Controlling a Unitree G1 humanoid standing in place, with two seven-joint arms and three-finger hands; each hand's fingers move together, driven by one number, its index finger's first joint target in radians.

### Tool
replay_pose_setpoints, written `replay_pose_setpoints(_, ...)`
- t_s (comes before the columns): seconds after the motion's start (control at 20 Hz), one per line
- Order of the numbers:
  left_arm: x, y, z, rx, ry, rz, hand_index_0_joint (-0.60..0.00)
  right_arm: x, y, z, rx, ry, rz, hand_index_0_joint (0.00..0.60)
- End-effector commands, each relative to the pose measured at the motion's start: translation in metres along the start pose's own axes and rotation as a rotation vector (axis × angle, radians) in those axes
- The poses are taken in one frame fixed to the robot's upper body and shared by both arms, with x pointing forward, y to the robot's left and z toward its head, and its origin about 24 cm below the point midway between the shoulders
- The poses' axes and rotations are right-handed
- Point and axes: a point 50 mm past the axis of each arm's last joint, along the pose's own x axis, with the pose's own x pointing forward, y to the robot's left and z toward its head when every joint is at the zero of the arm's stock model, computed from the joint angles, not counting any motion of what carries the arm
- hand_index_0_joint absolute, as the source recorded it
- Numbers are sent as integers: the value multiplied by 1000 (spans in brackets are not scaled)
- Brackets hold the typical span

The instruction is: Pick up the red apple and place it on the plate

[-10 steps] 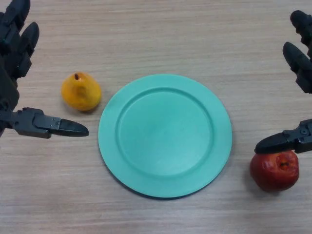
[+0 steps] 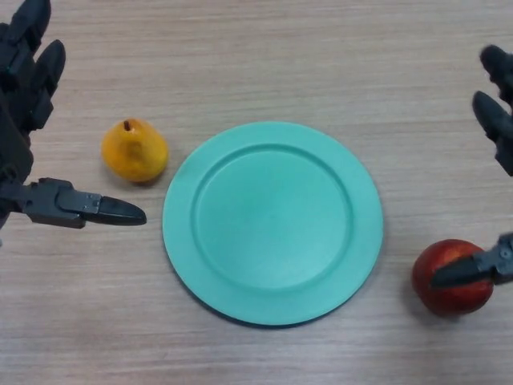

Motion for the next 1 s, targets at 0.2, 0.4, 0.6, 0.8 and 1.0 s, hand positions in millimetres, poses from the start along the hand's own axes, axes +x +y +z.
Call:
replay_pose_setpoints(0.2, 6, 2, 34, 79, -254, 47, 0, -13, -14, -5, -296, -163, -87, 0)
replay_pose_setpoints(0.4, 7, 0, 34, 72, -247, 31, 0, -19, -20, -37, -343, -85, -113, 0)
replay_pose_setpoints(0.6, 8, 2, 35, 78, -248, 36, 0, -19, -21, -65, -331, 21, -133, 0)
replay_pose_setpoints(0.8, 6, 4, 35, 52, -233, 44, 0, -18, -23, -78, -351, 133, -164, 300)
replay_pose_setpoints(1.0, 3, 13, 40, 12, -225, 57, 0, -13, -24, -85, -438, 219, -152, 600)
